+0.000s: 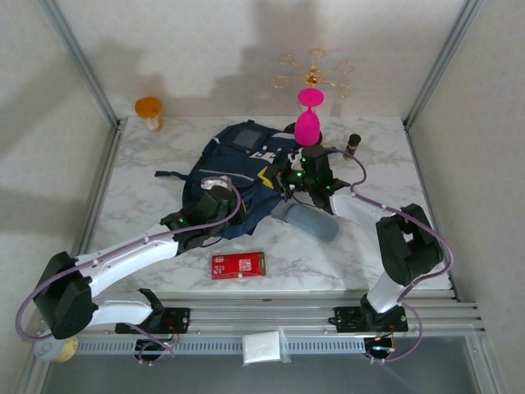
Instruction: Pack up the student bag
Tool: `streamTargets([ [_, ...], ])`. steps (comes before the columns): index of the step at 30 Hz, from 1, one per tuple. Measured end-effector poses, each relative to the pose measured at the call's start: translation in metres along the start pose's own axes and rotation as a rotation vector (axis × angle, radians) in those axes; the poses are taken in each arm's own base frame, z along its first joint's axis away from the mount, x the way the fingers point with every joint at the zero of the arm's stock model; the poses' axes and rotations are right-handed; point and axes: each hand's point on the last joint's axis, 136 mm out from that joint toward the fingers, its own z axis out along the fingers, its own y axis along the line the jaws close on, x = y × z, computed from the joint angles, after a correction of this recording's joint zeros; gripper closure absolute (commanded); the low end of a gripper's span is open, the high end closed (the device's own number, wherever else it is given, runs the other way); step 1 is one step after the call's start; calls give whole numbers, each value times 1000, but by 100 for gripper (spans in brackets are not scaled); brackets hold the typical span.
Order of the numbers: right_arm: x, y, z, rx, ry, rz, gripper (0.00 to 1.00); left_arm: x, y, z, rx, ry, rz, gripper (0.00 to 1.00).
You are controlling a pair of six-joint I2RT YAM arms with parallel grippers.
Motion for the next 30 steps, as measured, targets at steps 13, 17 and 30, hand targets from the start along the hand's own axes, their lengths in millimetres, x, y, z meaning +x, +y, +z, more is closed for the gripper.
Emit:
streamTargets([
  [13,21,16,67,90,167,-196,100,14,27,-19,-47,27,3,100],
  [17,11,11,69,136,199,-244,90,23,10,-10,-5,41,-20,100],
  [30,11,-47,7,317,101,-270,40,27,-23,22,37,53,-25,100],
])
